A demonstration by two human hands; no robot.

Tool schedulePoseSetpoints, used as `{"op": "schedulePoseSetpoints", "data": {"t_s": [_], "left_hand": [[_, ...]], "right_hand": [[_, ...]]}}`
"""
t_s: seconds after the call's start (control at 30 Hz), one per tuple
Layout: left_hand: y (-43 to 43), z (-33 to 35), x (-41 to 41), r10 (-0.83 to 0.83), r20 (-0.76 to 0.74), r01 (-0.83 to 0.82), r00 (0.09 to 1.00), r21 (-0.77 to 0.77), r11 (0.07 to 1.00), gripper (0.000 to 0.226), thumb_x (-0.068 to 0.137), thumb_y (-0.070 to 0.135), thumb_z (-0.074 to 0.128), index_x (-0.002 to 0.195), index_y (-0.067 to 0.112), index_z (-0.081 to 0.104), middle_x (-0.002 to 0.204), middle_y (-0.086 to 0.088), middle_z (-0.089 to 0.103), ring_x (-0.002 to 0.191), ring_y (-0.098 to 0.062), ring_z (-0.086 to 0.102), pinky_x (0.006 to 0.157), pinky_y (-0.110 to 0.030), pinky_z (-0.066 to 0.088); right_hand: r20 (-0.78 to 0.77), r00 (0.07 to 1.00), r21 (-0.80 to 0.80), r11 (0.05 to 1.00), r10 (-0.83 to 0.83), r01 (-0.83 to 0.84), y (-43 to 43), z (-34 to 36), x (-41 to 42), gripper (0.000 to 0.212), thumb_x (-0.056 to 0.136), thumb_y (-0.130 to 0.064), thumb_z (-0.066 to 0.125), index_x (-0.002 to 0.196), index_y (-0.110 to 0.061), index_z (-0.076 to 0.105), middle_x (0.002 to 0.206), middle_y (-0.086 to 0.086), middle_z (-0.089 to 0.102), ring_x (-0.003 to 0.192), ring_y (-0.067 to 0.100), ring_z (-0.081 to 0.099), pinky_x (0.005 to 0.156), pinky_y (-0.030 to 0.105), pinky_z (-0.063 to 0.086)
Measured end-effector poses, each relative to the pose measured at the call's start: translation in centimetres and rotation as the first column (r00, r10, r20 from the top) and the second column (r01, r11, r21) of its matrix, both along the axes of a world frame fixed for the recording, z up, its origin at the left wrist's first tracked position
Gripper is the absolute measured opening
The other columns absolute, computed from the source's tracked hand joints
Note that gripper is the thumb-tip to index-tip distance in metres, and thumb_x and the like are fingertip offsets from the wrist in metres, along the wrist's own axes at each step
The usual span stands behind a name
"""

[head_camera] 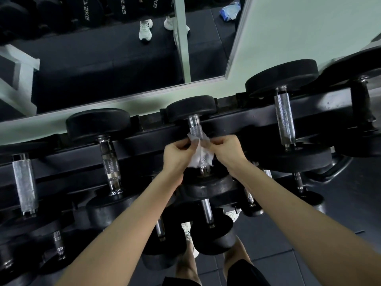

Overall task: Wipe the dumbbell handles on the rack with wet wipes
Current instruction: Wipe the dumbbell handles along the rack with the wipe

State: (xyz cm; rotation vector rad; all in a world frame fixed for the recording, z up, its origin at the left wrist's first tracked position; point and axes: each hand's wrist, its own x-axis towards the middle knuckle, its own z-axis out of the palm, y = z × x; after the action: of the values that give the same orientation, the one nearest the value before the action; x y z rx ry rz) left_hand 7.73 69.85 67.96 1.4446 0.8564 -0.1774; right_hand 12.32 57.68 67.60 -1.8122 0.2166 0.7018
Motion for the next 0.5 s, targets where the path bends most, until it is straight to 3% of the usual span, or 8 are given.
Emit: {"op": "schedulePoseSetpoints", "data": {"t_s": [0.1,0.2,0.33,0.43,0.5], "left_hand": [[0.1,0.3,1.3,0.035,0.017,-0.035,0.999,0.012,0.999,0.019,0.085,0.02,0.067,0.101,0.01,0.07,0.078,0.005,0.069,0.058,0.007,0.064,0.054,-0.004,0.046],[-0.1,-0.1,0.4,0.013,0.011,-0.014,1.0,0.027,1.0,0.02,0.084,0.026,0.069,0.1,0.014,0.071,0.079,0.009,0.072,0.069,0.002,0.068,0.06,-0.008,0.049],[-0.3,-1.0,-1.4,-0.058,-0.032,0.059,0.998,0.023,0.998,0.029,0.082,0.03,0.071,0.105,0.013,0.071,0.088,0.003,0.074,0.083,-0.008,0.07,0.077,-0.021,0.054],[-0.1,-0.2,0.3,0.024,-0.034,-0.023,0.999,0.029,0.999,0.027,0.082,0.024,0.07,0.103,0.007,0.07,0.081,0.004,0.07,0.068,0.001,0.066,0.062,-0.009,0.05],[0.1,0.5,2.0,0.079,-0.007,-0.079,0.997,0.045,0.996,0.025,0.083,0.017,0.07,0.103,0.002,0.069,0.079,0.003,0.066,0.058,0.007,0.06,0.053,-0.004,0.045]], "right_hand": [[0.008,0.998,0.094,0.993,-0.069,0.068,0.9,0.3,1.4,0.015,0.077,-0.023,0.077,0.076,-0.009,0.075,0.079,0.02,0.072,0.069,0.023,0.064,0.065,0.034,0.05],[0.011,1.0,0.072,0.997,-0.019,0.018,0.2,-0.2,0.4,0.009,0.083,-0.023,0.071,0.076,-0.018,0.075,0.072,0.003,0.074,0.07,0.014,0.069,0.067,0.027,0.055],[0.009,1.0,0.0,1.0,0.02,-0.02,-0.9,-1.0,-1.4,0.018,0.082,-0.028,0.072,0.071,-0.014,0.075,0.073,0.011,0.073,0.077,0.028,0.071,0.075,0.043,0.056],[0.006,0.998,0.009,0.998,-0.06,0.06,0.4,-0.2,0.1,0.023,0.079,-0.029,0.074,0.064,-0.012,0.073,0.067,0.017,0.069,0.064,0.029,0.064,0.063,0.044,0.052],[0.029,0.992,0.034,0.992,-0.124,0.123,1.5,0.3,1.4,0.024,0.079,-0.024,0.074,0.06,-0.011,0.07,0.061,0.017,0.062,0.058,0.022,0.053,0.055,0.037,0.042]]}}
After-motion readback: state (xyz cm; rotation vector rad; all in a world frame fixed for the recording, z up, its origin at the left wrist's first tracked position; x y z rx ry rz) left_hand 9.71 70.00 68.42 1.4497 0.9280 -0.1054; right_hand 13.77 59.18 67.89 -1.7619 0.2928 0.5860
